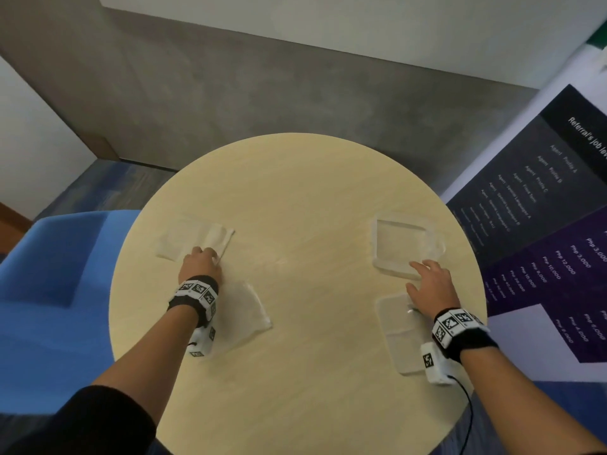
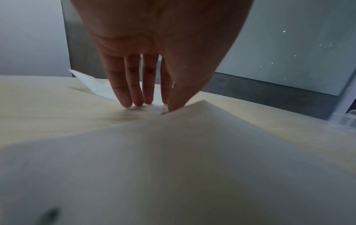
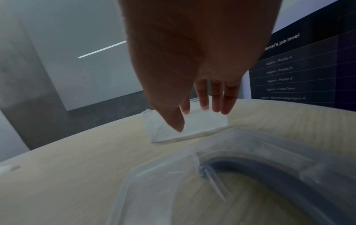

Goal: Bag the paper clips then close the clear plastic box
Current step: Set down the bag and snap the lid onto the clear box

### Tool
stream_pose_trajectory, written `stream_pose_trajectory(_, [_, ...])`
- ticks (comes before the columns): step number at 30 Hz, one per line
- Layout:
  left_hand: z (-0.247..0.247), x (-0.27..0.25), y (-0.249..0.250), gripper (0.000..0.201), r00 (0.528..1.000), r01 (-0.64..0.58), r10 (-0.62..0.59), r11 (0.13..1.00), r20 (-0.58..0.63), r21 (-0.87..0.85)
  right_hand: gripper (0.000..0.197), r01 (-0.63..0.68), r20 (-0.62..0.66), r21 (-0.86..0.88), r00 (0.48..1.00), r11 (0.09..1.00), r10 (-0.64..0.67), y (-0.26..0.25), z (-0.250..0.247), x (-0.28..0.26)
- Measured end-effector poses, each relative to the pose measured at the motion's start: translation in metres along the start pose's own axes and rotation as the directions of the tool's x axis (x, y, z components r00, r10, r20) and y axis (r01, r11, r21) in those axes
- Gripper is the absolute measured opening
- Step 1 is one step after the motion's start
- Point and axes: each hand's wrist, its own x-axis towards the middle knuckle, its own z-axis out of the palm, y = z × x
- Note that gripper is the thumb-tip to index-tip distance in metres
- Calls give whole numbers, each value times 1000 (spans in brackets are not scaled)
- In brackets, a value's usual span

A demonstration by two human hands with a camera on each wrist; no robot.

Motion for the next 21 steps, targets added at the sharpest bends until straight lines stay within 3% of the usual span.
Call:
stream_pose_trajectory(3, [0, -10, -5, 27, 1000, -2, 2, 1000, 0, -11, 48, 25, 20, 14, 999, 1000, -26, -5, 9, 4])
stream_pose_trajectory(8, [-2, -23, -16, 29, 999, -19, 17, 999, -40, -39, 43, 37, -62, 58, 998, 998, -34, -9, 18, -6])
stream_pose_trajectory(13, [-22, -38, -9, 33, 983, -41, 5, 980, -182, -195, 51, 63, -91, 80, 994, 995, -55, -10, 17, -15])
stream_pose_trajectory(18, [-64, -57, 34, 27, 946, -137, -15, 886, -323, -442, 42, 136, -56, 103, 990, 985, -131, -25, 16, -19])
stream_pose_trajectory(21, [-87, -72, 59, 22, 898, -299, 40, 787, -438, -540, 39, 222, -64, 104, 974, 970, -216, -47, 20, -27])
